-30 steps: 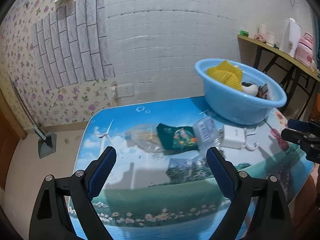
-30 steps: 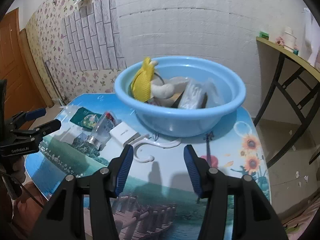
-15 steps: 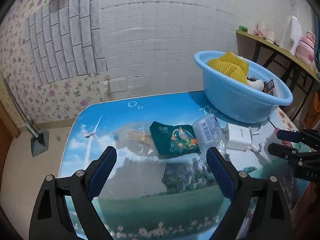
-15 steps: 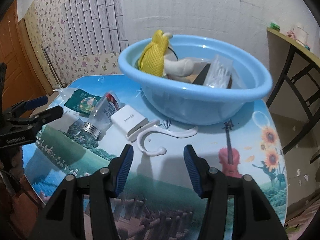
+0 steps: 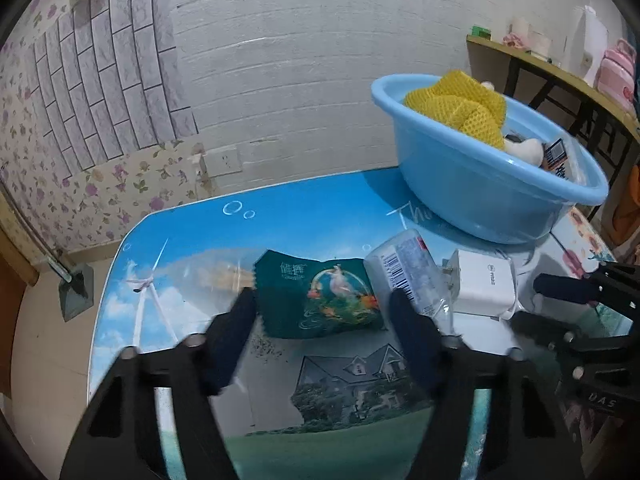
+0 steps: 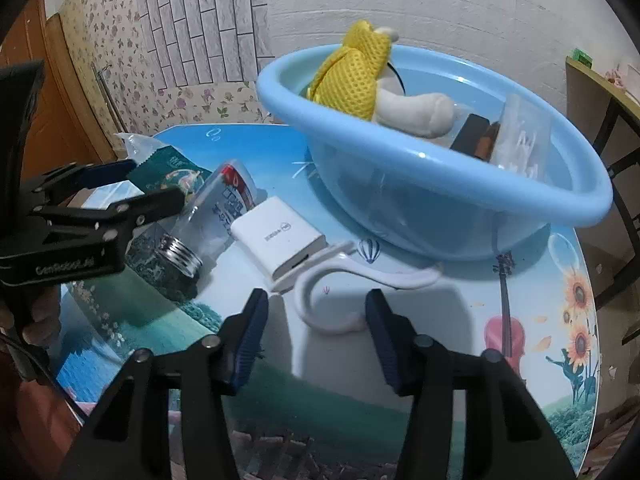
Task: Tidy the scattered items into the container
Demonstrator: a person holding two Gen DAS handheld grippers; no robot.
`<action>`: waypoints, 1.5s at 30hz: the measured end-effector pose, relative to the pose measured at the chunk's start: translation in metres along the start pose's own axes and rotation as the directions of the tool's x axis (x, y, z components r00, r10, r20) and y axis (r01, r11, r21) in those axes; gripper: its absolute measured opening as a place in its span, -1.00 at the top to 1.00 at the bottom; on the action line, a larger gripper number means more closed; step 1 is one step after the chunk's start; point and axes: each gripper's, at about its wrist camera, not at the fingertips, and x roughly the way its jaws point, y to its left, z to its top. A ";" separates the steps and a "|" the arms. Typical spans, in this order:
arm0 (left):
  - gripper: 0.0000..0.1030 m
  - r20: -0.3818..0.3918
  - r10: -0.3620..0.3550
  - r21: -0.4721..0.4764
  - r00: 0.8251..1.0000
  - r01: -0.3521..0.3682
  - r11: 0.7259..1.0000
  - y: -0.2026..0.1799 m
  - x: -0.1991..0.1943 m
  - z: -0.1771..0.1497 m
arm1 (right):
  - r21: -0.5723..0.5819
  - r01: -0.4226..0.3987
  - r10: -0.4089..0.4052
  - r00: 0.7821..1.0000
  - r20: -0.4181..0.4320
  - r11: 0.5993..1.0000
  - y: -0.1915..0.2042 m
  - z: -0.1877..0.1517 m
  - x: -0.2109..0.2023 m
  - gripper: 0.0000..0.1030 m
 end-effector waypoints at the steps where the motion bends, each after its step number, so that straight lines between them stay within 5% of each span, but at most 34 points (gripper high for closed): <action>1: 0.10 -0.006 0.005 0.001 1.000 -0.005 1.000 0.000 0.001 0.000 | -0.010 0.013 -0.013 1.000 -0.001 1.000 0.000 -0.001 0.000 0.29; 4: 0.61 -0.024 0.016 -0.007 1.000 -0.016 1.000 0.001 0.006 -0.001 | -0.002 -0.014 0.014 1.000 0.005 1.000 -0.003 -0.003 -0.002 0.29; 7: 0.89 -0.022 0.019 -0.034 1.000 -0.019 0.999 0.005 0.002 -0.001 | -0.004 -0.020 0.020 1.000 0.013 1.000 -0.006 -0.010 -0.007 0.30; 27: 0.94 -0.010 0.054 -0.031 0.999 -0.054 0.998 0.010 -0.049 -0.021 | 0.052 -0.046 0.044 0.998 0.044 0.998 -0.016 -0.012 -0.025 0.30; 45: 0.94 -0.074 0.080 -0.021 0.994 -0.082 0.996 0.004 -0.028 -0.035 | 0.062 -0.046 0.043 0.998 0.043 0.997 -0.025 -0.022 -0.029 0.30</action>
